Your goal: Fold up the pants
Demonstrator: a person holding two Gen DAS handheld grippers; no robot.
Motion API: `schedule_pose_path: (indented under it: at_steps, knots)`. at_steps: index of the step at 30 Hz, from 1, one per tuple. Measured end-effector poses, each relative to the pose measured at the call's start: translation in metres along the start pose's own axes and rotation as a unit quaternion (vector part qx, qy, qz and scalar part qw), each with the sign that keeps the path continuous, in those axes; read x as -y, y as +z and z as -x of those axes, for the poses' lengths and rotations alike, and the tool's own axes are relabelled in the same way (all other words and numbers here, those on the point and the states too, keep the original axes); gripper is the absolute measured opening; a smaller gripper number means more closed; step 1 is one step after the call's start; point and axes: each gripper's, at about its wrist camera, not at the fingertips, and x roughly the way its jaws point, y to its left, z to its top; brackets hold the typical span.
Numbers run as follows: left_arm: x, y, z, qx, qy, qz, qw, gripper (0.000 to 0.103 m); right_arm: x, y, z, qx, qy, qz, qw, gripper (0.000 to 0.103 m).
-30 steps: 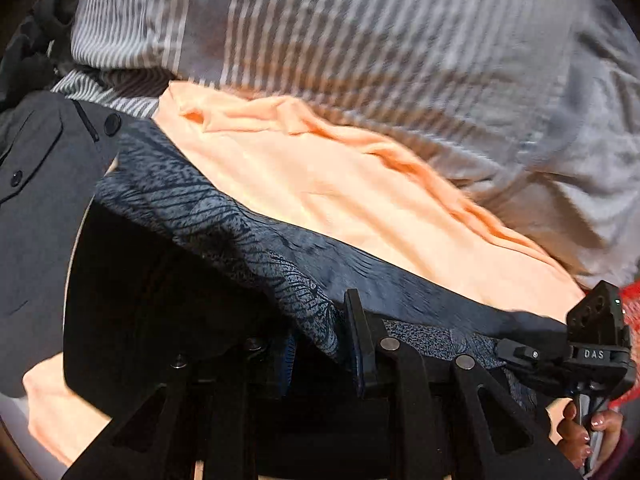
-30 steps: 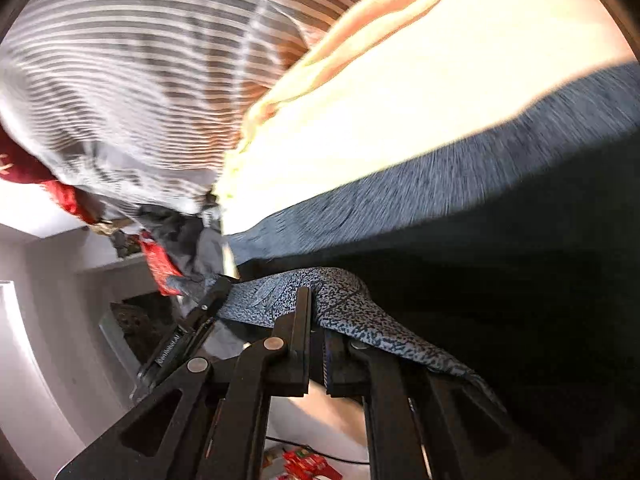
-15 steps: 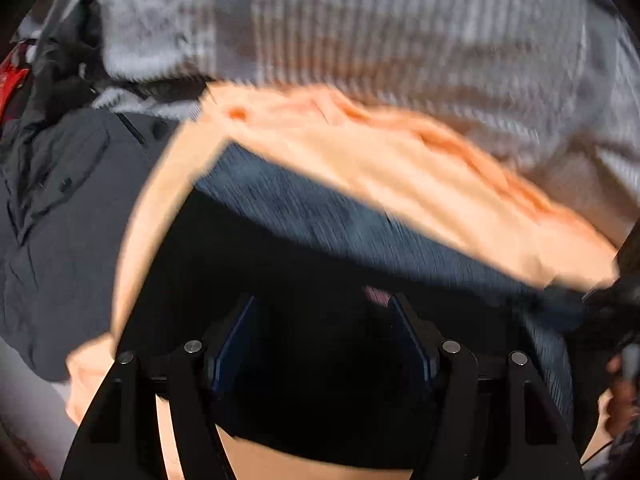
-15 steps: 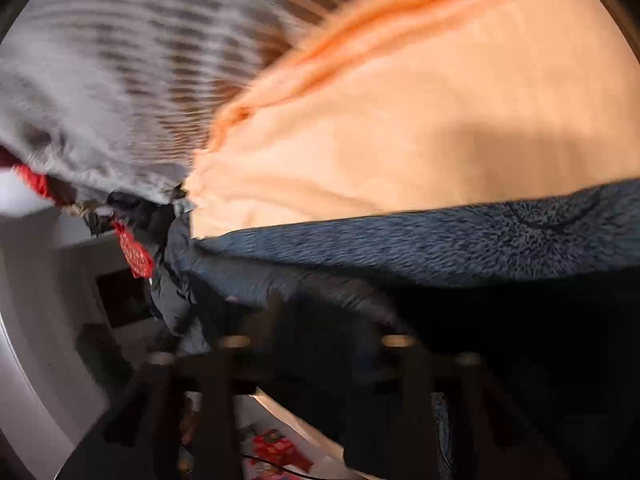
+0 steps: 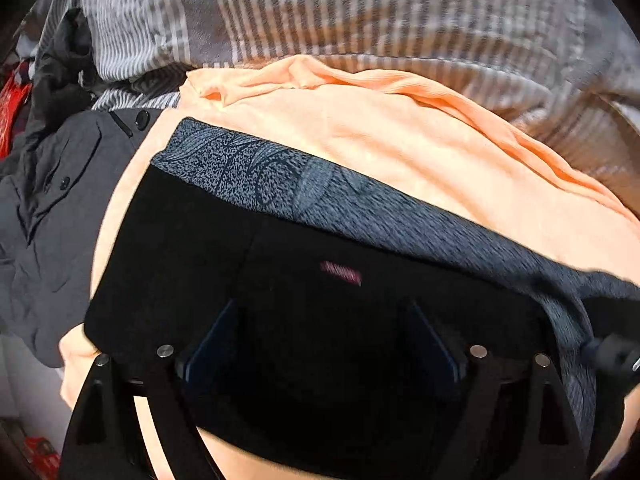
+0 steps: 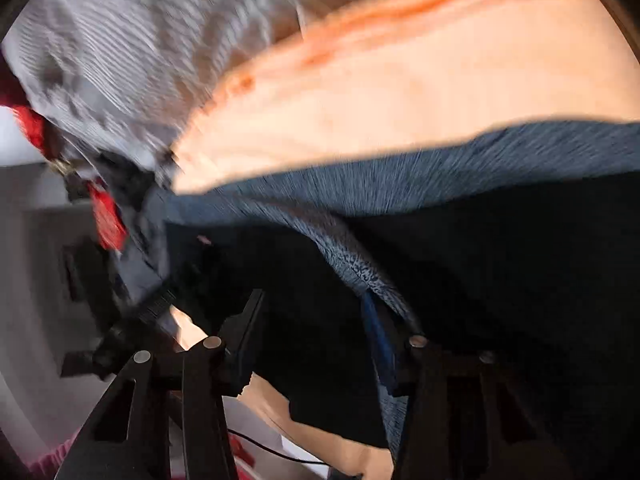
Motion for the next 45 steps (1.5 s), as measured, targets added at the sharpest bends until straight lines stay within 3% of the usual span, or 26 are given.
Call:
schedule_pose_path:
  at_steps: [2, 8, 12, 15, 18, 22, 27, 33, 42, 43, 44, 45]
  knots:
    - [0.008, -0.012, 0.014, -0.003, -0.014, -0.013, 0.9998, 0.087, 0.001, -0.010, 0.026, 0.027, -0.016, 0.014, 0.999, 0.062]
    - [0.054, -0.056, 0.042, -0.042, -0.102, -0.064, 0.9918, 0.087, 0.030, -0.072, 0.080, 0.052, -0.059, -0.007, 0.997, 0.063]
    - [0.100, -0.094, 0.045, -0.093, -0.204, -0.103, 0.9691, 0.087, 0.054, -0.142, 0.112, 0.076, -0.068, -0.044, 0.994, 0.064]
    - [0.131, -0.120, 0.044, -0.129, -0.243, -0.131, 0.9523, 0.087, 0.074, -0.193, 0.127, 0.104, -0.068, -0.087, 0.988, 0.068]
    - [0.154, -0.140, 0.044, -0.153, -0.270, -0.154, 0.9380, 0.087, 0.104, -0.250, 0.137, 0.123, -0.094, -0.148, 0.977, 0.068]
    - [0.177, -0.158, 0.045, -0.177, -0.287, -0.167, 0.9264, 0.087, 0.142, -0.315, 0.136, 0.144, -0.124, -0.213, 0.958, 0.068]
    - [0.193, -0.167, 0.043, -0.186, -0.293, -0.178, 0.9208, 0.087, 0.177, -0.363, 0.116, 0.151, -0.132, -0.265, 0.943, 0.068]
    - [0.203, -0.174, 0.046, -0.182, -0.294, -0.198, 0.9172, 0.087, 0.205, -0.390, 0.099, 0.163, -0.139, -0.283, 0.935, 0.068]
    - [0.217, -0.197, 0.040, -0.175, -0.281, -0.222, 0.9173, 0.087, 0.234, -0.402, 0.095, 0.227, -0.068, -0.308, 0.922, 0.068]
    - [0.217, -0.198, 0.041, -0.171, -0.278, -0.225, 0.9181, 0.087, 0.237, -0.402, 0.096, 0.227, -0.053, -0.309, 0.922, 0.061]
    - [0.217, -0.198, 0.042, -0.168, -0.277, -0.227, 0.9184, 0.087, 0.239, -0.402, 0.096, 0.224, -0.036, -0.311, 0.923, 0.038]
    - [0.216, -0.199, 0.043, -0.165, -0.277, -0.229, 0.9186, 0.082, 0.238, -0.401, 0.096, 0.214, -0.019, -0.315, 0.925, 0.025]
